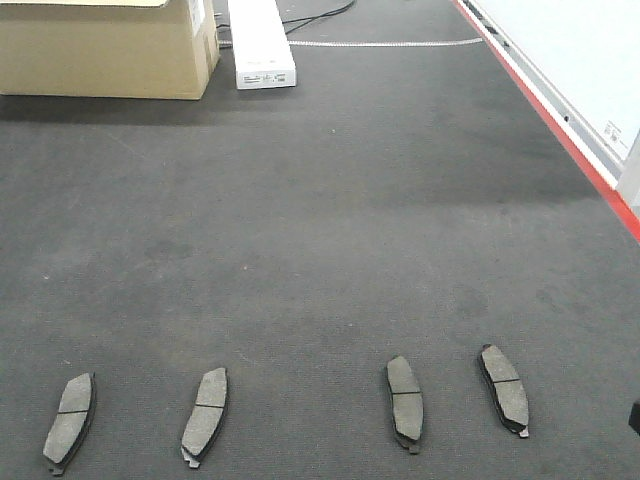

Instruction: Move and align brake pads A on conveyor

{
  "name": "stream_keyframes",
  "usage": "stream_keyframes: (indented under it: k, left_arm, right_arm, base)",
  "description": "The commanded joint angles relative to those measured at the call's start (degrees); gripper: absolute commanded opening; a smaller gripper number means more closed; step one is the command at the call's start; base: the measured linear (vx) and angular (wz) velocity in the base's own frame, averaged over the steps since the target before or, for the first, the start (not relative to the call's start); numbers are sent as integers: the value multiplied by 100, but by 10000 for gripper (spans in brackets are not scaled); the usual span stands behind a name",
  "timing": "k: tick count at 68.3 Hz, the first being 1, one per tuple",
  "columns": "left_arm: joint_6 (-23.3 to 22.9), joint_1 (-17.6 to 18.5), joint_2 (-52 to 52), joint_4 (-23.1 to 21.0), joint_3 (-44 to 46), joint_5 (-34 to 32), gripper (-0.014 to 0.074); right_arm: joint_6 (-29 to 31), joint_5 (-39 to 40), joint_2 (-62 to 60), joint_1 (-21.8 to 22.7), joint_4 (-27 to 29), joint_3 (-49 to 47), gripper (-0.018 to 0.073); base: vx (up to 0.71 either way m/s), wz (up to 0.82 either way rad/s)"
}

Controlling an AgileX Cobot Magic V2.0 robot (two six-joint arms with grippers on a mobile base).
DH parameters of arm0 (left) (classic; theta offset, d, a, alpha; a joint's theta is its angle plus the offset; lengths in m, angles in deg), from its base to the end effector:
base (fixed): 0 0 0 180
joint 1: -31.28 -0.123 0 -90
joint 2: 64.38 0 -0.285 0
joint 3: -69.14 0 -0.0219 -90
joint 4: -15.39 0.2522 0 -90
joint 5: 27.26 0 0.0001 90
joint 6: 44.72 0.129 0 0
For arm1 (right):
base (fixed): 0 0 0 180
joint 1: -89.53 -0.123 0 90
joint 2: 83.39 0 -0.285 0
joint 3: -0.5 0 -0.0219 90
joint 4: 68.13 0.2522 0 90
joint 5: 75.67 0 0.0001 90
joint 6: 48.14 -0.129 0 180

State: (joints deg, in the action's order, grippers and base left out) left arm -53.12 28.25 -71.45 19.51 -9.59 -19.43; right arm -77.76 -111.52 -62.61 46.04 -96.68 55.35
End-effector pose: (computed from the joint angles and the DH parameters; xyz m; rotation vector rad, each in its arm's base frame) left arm 0.0956 0.0063 0.1902 -0.1122 1.6300 -0.0092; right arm 0.0903 0.0358 0.2695 -0.4214 1.8377 0.3247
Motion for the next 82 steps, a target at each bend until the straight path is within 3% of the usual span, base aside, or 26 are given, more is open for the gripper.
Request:
stream_keyframes:
  k: [1,60,63,70,82]
  left_arm:
    - [-88,8,94,18,-102,-461,-6]
    - [-109,13,85,25,-96,-418,-6]
    - [-109,13,85,25,-96,-418,-6]
    - [-109,13,85,25,-96,-418,-6]
    - [-109,13,85,25,-96,-418,-6]
  right_arm:
    - [24,329,57,-1,-158,-144,-11]
    - [24,331,57,27,-158,-144,-11]
    - [124,366,64,167,-173,-144,-11]
    - [524,714,182,974,149,-144,-11]
    - [2067,1938,175,2537,1578,73,-11]
  base:
    - [0,0]
    - [0,0]
    - [0,0]
    - [0,0]
    - [0,0]
